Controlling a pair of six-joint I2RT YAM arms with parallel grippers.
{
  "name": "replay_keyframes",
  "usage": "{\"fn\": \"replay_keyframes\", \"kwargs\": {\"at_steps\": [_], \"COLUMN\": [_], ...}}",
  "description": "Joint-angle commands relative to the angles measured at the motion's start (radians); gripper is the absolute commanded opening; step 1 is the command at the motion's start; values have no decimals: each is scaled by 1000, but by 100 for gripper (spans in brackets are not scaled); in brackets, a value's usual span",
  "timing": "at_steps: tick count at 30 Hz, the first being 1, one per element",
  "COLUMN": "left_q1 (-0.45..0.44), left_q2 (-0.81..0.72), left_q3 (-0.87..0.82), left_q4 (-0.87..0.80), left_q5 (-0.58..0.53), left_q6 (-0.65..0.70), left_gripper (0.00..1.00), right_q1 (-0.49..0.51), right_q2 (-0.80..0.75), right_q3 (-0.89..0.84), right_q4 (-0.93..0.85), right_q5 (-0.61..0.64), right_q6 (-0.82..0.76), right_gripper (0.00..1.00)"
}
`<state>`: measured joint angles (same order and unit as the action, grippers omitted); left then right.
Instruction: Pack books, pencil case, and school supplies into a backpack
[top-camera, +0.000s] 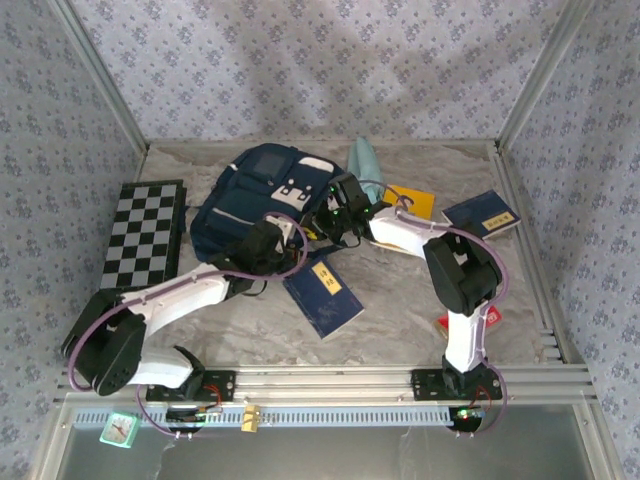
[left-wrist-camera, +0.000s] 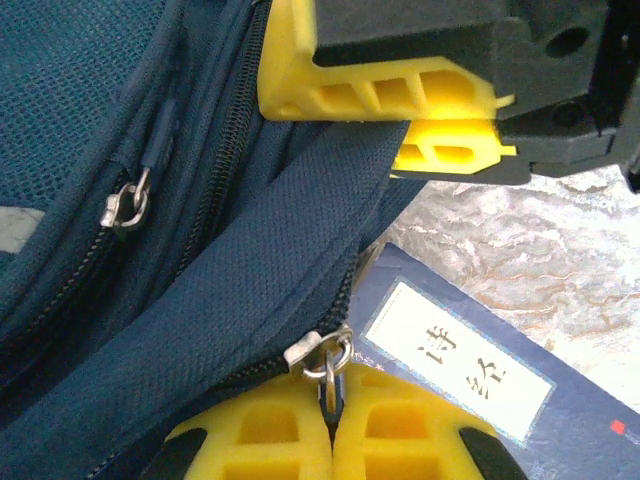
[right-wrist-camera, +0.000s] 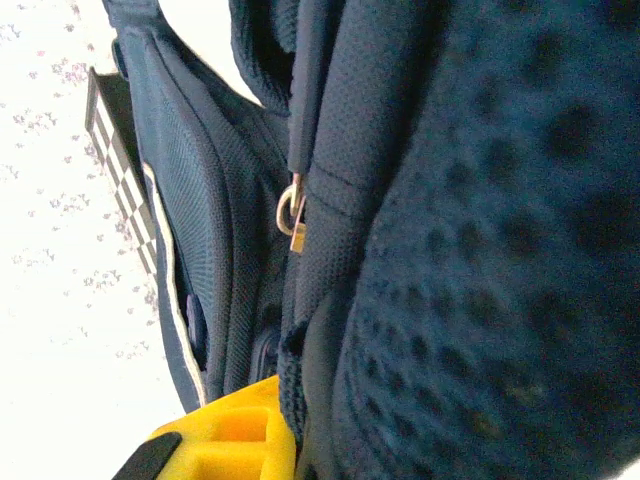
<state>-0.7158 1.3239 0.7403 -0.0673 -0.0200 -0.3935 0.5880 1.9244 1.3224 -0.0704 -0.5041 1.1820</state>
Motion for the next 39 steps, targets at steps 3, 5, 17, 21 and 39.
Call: {"fn": "replay_keyframes", "kwargs": {"at_steps": [3,5,17,21,39], "left_q1": [-10,3,44,43,43], "left_q2": [-159,-201,-260,-227,-198], "left_q3": [-83,-114,-141,-108,-25], "left_q4": [-166,-204,-174,-131,-141], "left_q5": [-46,-73,23,24,40], "left_q6": [-42,-58,-59,-84,-49], "left_gripper": [0,0,0,0,0], "right_q1": [-122,-141,-155,-133,57], "right_q2": [41,58,91,32,-115], "right_q3": [117,161,274,210,-158], "right_q4": [-82,-129,-234,-247,61], "right_q5": [2,-14,-69,-89,100], "right_q6": [-161,-197,-282,-288,55], "right_gripper": [0,0,17,48,73]}}
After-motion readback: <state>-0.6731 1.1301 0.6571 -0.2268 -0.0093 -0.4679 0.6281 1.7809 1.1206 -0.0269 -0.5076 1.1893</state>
